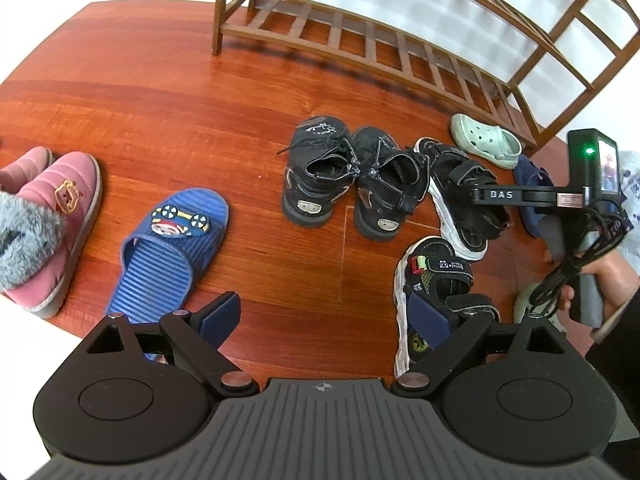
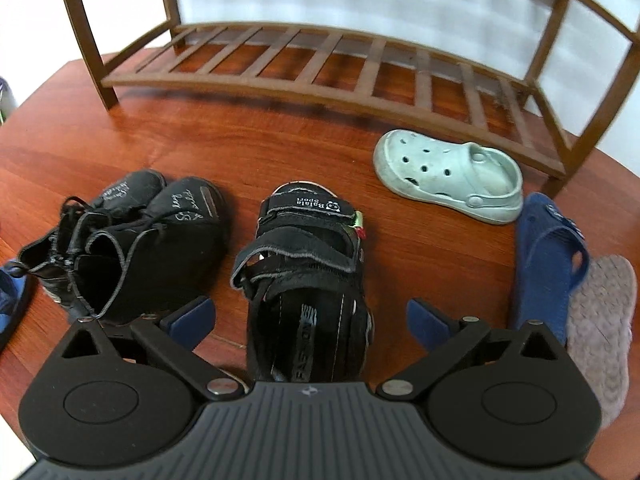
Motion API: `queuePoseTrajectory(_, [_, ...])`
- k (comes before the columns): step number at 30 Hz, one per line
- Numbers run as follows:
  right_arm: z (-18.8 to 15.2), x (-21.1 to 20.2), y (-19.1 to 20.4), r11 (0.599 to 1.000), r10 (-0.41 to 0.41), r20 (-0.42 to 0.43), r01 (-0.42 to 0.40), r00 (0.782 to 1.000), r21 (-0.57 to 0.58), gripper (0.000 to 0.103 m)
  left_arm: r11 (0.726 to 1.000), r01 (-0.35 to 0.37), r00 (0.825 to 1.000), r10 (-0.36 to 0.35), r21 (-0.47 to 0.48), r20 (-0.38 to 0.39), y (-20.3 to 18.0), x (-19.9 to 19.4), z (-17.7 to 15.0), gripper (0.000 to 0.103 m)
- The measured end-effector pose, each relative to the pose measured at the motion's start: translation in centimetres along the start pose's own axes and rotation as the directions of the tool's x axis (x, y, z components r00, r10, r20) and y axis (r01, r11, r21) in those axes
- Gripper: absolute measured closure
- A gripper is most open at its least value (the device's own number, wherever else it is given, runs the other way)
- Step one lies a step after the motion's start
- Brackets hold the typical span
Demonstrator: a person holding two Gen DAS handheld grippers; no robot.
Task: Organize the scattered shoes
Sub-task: 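Grasp the black velcro sandal with the right tool, then set the black sandal beside its matching black sandal with the right tool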
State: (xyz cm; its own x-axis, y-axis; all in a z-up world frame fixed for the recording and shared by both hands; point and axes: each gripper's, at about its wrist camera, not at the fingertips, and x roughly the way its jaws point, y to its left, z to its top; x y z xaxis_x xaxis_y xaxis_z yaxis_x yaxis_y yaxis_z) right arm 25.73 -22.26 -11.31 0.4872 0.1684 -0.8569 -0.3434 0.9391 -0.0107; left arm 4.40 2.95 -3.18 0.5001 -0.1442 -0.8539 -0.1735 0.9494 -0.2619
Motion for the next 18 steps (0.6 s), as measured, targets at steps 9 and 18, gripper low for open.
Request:
queuePoseTrajectory(9, [0.3, 3.2, 0.0, 0.999, -0.002, -0.048, 0.000, 0.999, -0.038, 0.012, 0.998, -0.019, 1.000, 0.020, -0.058, 0.009, -0.1, 0.0, -0.7, 0.011])
queuePoseTrajectory(18, [0.2, 3.4, -0.9, 0.998, 0.058, -0.026, -0.058, 0.998, 0.014, 0.033, 0.993, -0.039, 0.999, 0.040, -0.108, 0.006, -0.3, -0.1, -1.6, 0.011])
